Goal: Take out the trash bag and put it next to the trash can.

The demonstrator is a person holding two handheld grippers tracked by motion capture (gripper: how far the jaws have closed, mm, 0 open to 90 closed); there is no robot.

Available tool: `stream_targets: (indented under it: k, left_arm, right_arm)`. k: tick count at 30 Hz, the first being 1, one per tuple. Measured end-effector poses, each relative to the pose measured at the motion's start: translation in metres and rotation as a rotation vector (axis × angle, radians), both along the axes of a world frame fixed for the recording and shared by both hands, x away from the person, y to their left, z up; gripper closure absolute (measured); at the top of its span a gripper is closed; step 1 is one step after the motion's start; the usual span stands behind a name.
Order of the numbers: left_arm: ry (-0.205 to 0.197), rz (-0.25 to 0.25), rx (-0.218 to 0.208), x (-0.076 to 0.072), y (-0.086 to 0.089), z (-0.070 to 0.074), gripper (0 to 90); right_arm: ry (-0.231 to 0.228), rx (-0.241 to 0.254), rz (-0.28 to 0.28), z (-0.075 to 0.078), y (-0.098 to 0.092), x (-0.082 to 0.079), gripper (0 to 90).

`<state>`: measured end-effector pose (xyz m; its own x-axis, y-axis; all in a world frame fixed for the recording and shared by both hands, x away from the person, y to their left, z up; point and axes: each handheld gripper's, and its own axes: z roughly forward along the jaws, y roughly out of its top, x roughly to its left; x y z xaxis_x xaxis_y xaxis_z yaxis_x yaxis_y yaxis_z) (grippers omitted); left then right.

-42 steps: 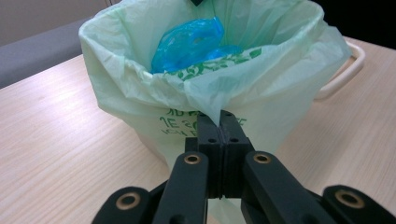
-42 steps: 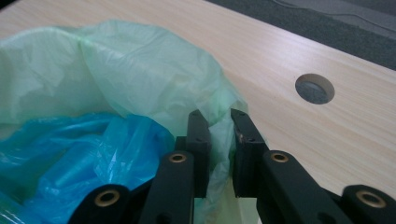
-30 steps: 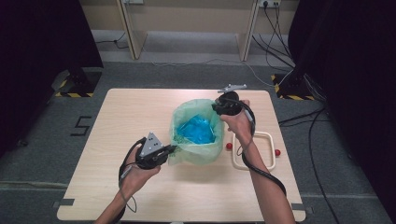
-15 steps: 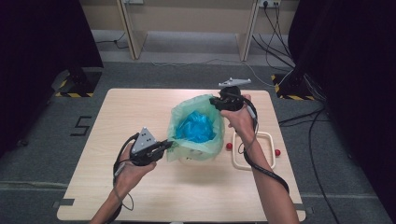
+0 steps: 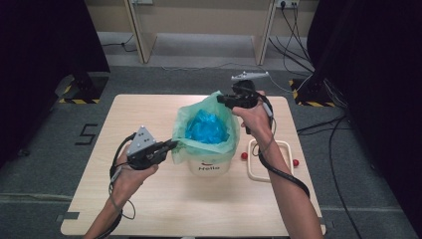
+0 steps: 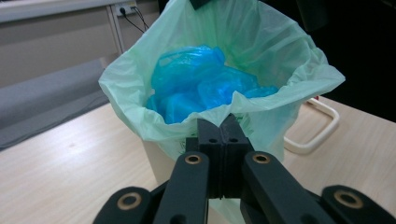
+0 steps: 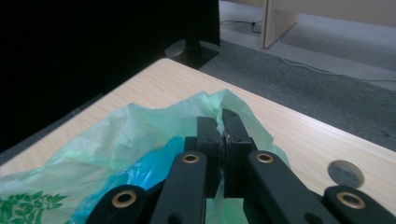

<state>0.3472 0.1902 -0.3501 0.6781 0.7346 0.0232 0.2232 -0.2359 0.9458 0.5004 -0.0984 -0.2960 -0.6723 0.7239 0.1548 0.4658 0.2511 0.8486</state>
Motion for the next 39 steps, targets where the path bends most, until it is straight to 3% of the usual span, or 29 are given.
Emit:
stream_targets:
  k: [9,16,22,31,39]
  left_arm:
    - [-0.027,0.03,-0.034,0.002,0.018,0.025,89.5]
    - [-0.041,0.056,-0.044,0.0,0.035,0.033,89.5]
    - [-0.055,0.092,-0.068,-0.002,0.053,0.039,89.4]
    - [-0.065,0.129,-0.087,-0.01,0.073,0.037,89.4]
    - [-0.065,0.167,-0.094,-0.014,0.09,0.034,89.4]
  right_arm:
    - [0.016,0.08,0.047,0.025,0.011,-0.001,88.5]
    - [-0.014,0.078,0.063,0.042,0.025,-0.002,88.4]
    - [-0.025,0.085,0.096,0.051,0.051,-0.002,88.4]
    - [-0.018,0.077,0.138,0.051,0.087,0.001,88.2]
    - [-0.001,0.101,0.169,0.049,0.112,0.002,87.9]
